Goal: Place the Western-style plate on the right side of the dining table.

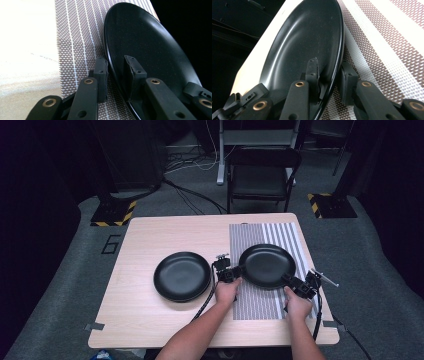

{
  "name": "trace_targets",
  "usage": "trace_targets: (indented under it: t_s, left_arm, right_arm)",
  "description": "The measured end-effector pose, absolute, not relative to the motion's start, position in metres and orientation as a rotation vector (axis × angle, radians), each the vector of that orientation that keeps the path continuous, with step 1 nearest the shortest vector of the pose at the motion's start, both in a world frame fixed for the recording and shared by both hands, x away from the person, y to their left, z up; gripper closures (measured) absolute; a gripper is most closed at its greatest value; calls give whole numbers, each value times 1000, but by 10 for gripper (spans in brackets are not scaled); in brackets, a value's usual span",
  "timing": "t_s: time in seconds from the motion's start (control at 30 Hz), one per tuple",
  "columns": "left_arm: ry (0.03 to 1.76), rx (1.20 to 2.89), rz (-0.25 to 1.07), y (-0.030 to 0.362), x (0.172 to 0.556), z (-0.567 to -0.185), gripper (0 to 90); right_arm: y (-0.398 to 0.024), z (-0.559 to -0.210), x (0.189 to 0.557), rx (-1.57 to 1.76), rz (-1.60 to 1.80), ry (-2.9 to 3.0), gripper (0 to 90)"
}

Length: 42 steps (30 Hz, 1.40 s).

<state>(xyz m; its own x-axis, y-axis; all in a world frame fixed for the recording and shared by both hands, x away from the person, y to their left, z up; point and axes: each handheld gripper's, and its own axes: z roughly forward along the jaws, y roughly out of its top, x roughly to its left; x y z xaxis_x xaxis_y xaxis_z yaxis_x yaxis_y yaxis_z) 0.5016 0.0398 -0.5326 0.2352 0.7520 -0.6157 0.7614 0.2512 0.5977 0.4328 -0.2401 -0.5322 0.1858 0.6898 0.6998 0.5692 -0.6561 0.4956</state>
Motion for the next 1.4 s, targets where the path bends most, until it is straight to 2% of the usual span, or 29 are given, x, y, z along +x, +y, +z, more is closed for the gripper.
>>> trace_targets:
  t_s: [0.53,1.03,1.17,1.4]
  left_arm:
    - [1451,1514,3,40,500,-535,713]
    - [1422,1518,16,41,499,-533,619]
    - [1406,1526,39,39,498,-533,614]
    - [1411,1511,31,41,495,-533,597]
  right_arm:
    - [-239,-533,434,2348,1451,1229,711]
    - [-236,-530,433,2370,1414,1205,666]
    - [-232,-521,432,2289,1265,1253,650]
    - [-241,-516,424,2257,1315,1223,642]
